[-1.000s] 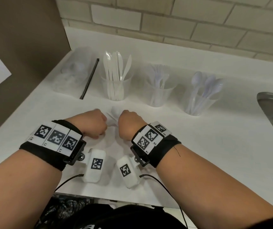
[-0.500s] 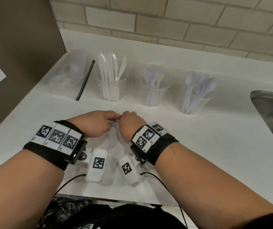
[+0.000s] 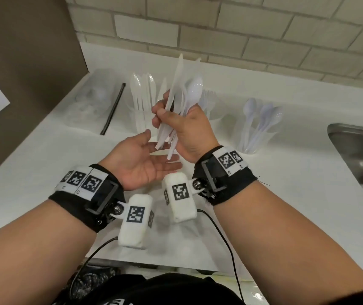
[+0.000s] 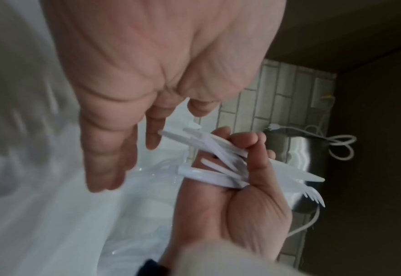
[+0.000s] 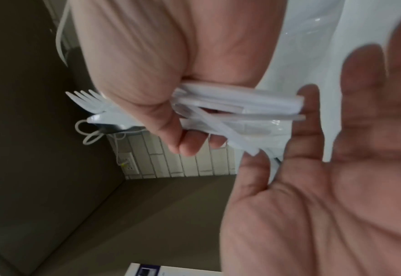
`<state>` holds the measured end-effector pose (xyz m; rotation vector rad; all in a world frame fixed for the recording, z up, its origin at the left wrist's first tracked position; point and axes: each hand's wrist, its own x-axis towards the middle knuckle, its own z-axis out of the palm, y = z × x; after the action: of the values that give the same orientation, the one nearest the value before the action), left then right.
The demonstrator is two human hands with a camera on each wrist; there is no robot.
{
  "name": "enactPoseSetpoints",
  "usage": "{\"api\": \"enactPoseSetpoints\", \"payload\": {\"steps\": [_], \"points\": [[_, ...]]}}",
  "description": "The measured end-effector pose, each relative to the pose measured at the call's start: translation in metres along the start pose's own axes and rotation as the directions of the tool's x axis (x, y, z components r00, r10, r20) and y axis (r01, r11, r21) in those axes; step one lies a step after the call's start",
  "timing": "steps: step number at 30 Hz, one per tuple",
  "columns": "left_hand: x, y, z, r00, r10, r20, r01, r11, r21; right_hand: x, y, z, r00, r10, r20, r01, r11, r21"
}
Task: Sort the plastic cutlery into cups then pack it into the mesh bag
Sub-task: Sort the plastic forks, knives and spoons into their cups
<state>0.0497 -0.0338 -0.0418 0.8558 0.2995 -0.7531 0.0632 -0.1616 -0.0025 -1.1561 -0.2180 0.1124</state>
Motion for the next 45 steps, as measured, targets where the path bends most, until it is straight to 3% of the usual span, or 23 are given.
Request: {"api": "enactPoseSetpoints", "payload": {"steps": [2, 5, 11, 14, 17, 20, 23, 25, 28, 30, 32, 34, 36, 39, 42, 45], "points": [[0.0, -0.002, 0.005, 0.998, 0.016, 0.067, -0.009, 0.995, -0.1, -0.004, 0.006, -0.002, 1.0, -0.021, 0.02, 0.022, 0.999, -0.039], [0.001, -0.004, 0.008, 0.996, 0.049, 0.074, -0.035, 0.983, -0.182, -0.009, 0.013, -0.005, 1.0, -0.015, 0.004, 0.015, 0.988, -0.156], [0.0, -0.005, 0.014, 0.996, 0.077, 0.051, -0.068, 0.985, -0.158, -0.009, 0.007, -0.005, 0.997, -0.016, -0.07, 0.001, 0.978, -0.209], [-0.001, -0.003, 0.016, 0.987, 0.112, 0.117, -0.092, 0.982, -0.166, -0.011, 0.008, -0.004, 0.995, -0.016, -0.102, -0.009, 0.971, -0.241], [-0.002, -0.001, 0.011, 0.985, 0.041, 0.169, -0.044, 0.999, 0.009, -0.012, 0.011, -0.004, 0.989, 0.024, -0.146, -0.065, 0.958, -0.28], [-0.007, 0.002, 0.01, 0.973, 0.187, 0.139, -0.215, 0.951, 0.224, -0.011, 0.01, -0.006, 0.996, 0.051, -0.077, -0.069, 0.963, -0.259], [-0.014, 0.009, 0.012, 0.919, 0.312, 0.241, -0.357, 0.918, 0.172, -0.013, 0.009, -0.01, 0.986, 0.151, 0.077, -0.137, 0.977, -0.162], [-0.019, 0.01, 0.015, 0.886, 0.33, 0.326, -0.405, 0.893, 0.195, -0.015, 0.01, -0.008, 0.961, 0.226, 0.161, -0.19, 0.959, -0.211], [-0.019, 0.007, 0.024, 0.905, 0.363, 0.223, -0.425, 0.78, 0.459, -0.018, 0.018, -0.001, 0.951, 0.275, 0.138, -0.18, 0.862, -0.474], [-0.018, 0.006, 0.026, 0.893, 0.417, 0.171, -0.438, 0.711, 0.551, -0.018, 0.022, 0.002, 0.958, 0.262, 0.119, -0.166, 0.841, -0.514], [-0.016, 0.007, 0.023, 0.881, 0.455, 0.129, -0.444, 0.701, 0.558, -0.018, 0.023, 0.002, 0.958, 0.259, 0.121, -0.159, 0.835, -0.528], [-0.015, 0.008, 0.021, 0.865, 0.501, 0.014, -0.441, 0.749, 0.494, -0.019, 0.02, 0.001, 0.951, 0.296, 0.089, -0.185, 0.776, -0.604], [-0.011, 0.01, 0.016, 0.822, 0.562, -0.091, -0.492, 0.782, 0.383, -0.017, 0.015, -0.002, 0.965, 0.26, 0.0, -0.179, 0.662, -0.728], [-0.005, 0.014, 0.006, 0.732, 0.653, -0.197, -0.533, 0.727, 0.432, -0.01, 0.003, -0.007, 0.981, 0.031, -0.192, -0.159, 0.698, -0.698], [-0.001, 0.013, 0.001, 0.73, 0.654, -0.197, -0.403, 0.645, 0.649, -0.005, -0.009, -0.003, 0.976, -0.137, -0.171, -0.022, 0.714, -0.7], [0.002, 0.008, 0.001, 0.746, 0.65, -0.143, -0.248, 0.47, 0.847, -0.004, -0.014, 0.007, 0.99, -0.119, -0.069, 0.028, 0.665, -0.746]]}}
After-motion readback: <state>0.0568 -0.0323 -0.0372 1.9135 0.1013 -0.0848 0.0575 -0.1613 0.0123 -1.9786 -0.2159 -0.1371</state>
